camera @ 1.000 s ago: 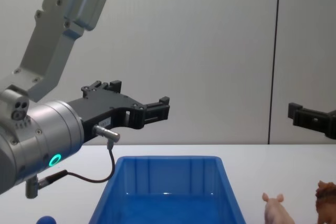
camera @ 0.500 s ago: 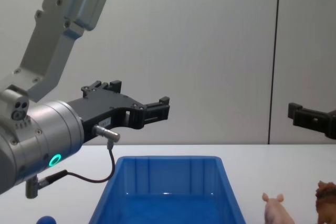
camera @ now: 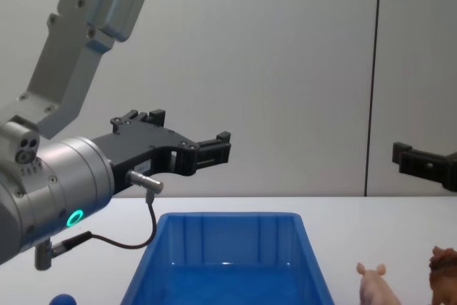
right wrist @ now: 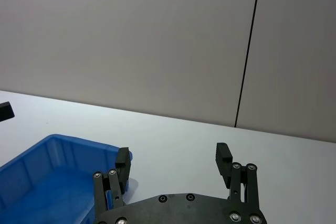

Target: Pick up the two dolls from the table and place them into the box.

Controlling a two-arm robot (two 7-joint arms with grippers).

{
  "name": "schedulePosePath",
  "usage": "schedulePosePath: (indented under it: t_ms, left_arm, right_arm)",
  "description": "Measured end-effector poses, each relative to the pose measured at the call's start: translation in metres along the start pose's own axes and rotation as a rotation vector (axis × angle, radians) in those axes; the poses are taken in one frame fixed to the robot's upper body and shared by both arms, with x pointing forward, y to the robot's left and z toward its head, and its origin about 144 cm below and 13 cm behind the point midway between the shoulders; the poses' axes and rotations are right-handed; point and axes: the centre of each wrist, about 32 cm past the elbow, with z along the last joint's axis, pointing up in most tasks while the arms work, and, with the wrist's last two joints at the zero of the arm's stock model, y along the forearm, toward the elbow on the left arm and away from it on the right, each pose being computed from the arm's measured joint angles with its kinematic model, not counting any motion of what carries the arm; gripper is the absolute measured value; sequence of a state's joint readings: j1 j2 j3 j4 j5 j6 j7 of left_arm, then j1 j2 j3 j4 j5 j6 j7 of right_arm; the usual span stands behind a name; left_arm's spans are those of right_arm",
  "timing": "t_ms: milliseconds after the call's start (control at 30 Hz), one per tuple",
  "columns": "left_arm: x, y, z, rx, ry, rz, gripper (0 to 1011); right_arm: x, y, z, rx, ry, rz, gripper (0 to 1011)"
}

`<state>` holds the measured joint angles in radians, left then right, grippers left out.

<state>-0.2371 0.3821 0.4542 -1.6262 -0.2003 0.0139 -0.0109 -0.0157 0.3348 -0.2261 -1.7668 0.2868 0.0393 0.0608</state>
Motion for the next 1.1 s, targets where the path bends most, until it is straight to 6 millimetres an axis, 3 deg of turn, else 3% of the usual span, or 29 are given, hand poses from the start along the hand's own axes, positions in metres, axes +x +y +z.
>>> schedulePosePath:
  t_ms: [1100]
  left_arm:
    - [0.0, 0.0, 0.0, 0.0, 0.0, 0.0, 1001]
  right_arm:
    - [-0.023, -0.011, -0.021, -0.225, 0.01, -0.199, 1001]
